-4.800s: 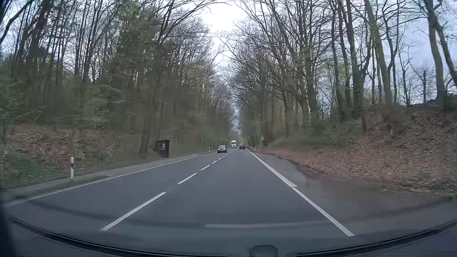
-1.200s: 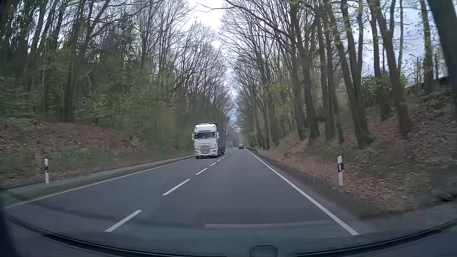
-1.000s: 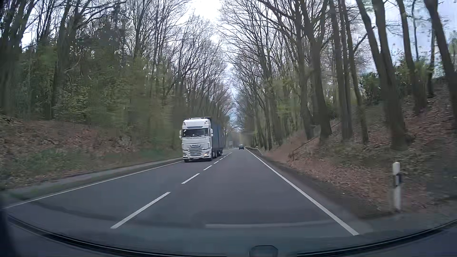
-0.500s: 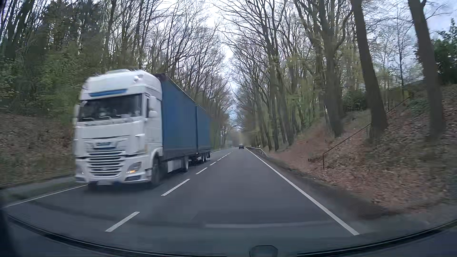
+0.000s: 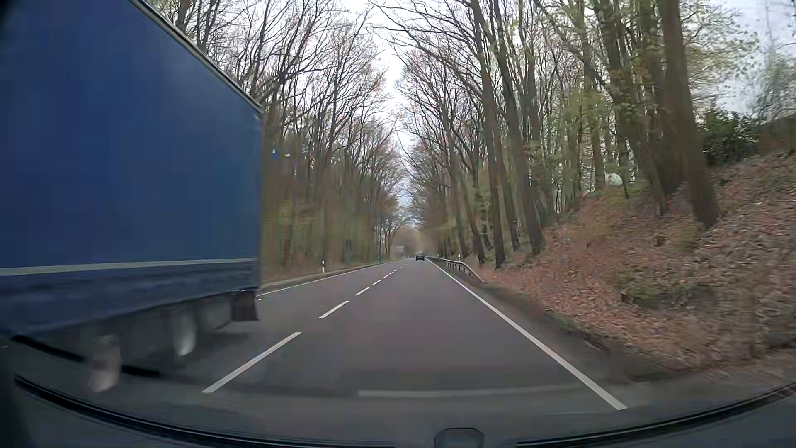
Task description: Follow the waypoints while adhering to traffic rules and regulations
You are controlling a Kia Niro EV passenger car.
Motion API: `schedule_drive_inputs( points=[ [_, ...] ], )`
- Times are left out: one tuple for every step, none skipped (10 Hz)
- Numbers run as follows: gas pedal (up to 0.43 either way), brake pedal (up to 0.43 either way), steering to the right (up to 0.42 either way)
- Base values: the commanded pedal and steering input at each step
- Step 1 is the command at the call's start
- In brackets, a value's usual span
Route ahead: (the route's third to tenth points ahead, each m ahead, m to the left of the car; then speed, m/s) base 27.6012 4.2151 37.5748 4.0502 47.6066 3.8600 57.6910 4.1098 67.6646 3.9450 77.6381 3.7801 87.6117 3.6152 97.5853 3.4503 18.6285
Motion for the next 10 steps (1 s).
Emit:
schedule_drive_inputs(
  points=[
    [0.268,0.000,-0.001],
    [0.268,0.000,-0.002],
    [0.268,0.000,-0.002],
    [0.268,0.000,-0.003],
    [0.260,0.000,-0.003],
    [0.260,0.006,-0.003],
    [0.260,0.000,-0.003],
    [0.260,0.000,-0.004],
    [0.260,0.000,-0.003],
    [0.260,0.006,-0.003]
  ],
)
